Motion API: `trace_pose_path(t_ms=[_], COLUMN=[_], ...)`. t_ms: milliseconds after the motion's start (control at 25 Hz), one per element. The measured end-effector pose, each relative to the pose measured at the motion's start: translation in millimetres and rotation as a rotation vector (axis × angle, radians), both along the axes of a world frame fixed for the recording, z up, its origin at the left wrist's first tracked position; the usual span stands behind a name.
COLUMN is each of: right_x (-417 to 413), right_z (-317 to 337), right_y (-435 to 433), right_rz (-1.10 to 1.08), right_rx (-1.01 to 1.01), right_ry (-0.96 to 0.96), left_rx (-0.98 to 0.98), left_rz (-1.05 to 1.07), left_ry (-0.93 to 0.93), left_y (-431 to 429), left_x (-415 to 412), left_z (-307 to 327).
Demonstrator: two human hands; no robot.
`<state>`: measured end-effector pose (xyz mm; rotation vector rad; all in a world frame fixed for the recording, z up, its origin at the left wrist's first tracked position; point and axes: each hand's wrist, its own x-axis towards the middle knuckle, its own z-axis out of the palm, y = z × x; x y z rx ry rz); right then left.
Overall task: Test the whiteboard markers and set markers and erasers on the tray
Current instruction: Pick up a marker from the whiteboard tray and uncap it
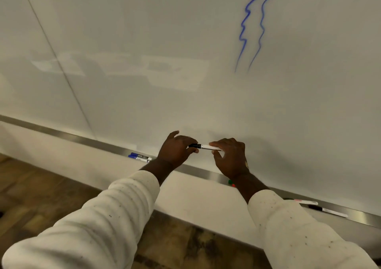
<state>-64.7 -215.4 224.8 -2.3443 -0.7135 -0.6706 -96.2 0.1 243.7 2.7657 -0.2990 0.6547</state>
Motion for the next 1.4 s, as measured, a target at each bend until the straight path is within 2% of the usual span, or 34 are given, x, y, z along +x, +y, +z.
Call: trace_pose_path(t_ms=[240, 480, 800, 920, 1240, 1400], right_x=[-7.2, -9.6, -11.6, -13.5, -30.1, -42.4], right_z=[-27.0, -58.1, -100.9, -115.3, -164.2, -191.6], right_y=[53.5, 154.0, 307.8, 351.3, 433.3, 468.1], right_rz=[0.011, 0.039, 0.079, 0.119, 0.203, 0.273], right_rx=[-0.028, -0.067, -0.189, -0.247, -0.287, -0.348], right_ry=[0.071, 0.157, 0.281, 0.308, 0.588, 0.598], left_rx=[-0.031, -0.053, 0.079, 0.075, -0.005, -0.039], left_rz=[-0.004, 0.026, 0.06, 0.07, 0.26, 0.349], left_ry=[0.06, 0.174, 0.351, 0.421, 0.551, 0.616], left_y=[51.6, 145.4, 291.2, 330.7, 402.5, 433.6], left_x=[-19.1, -28.4, -35.1, -42.3, -76.8, -99.6], left_z=[-33.2, -62.3, -105.7, -118.7, -161.9, -184.7])
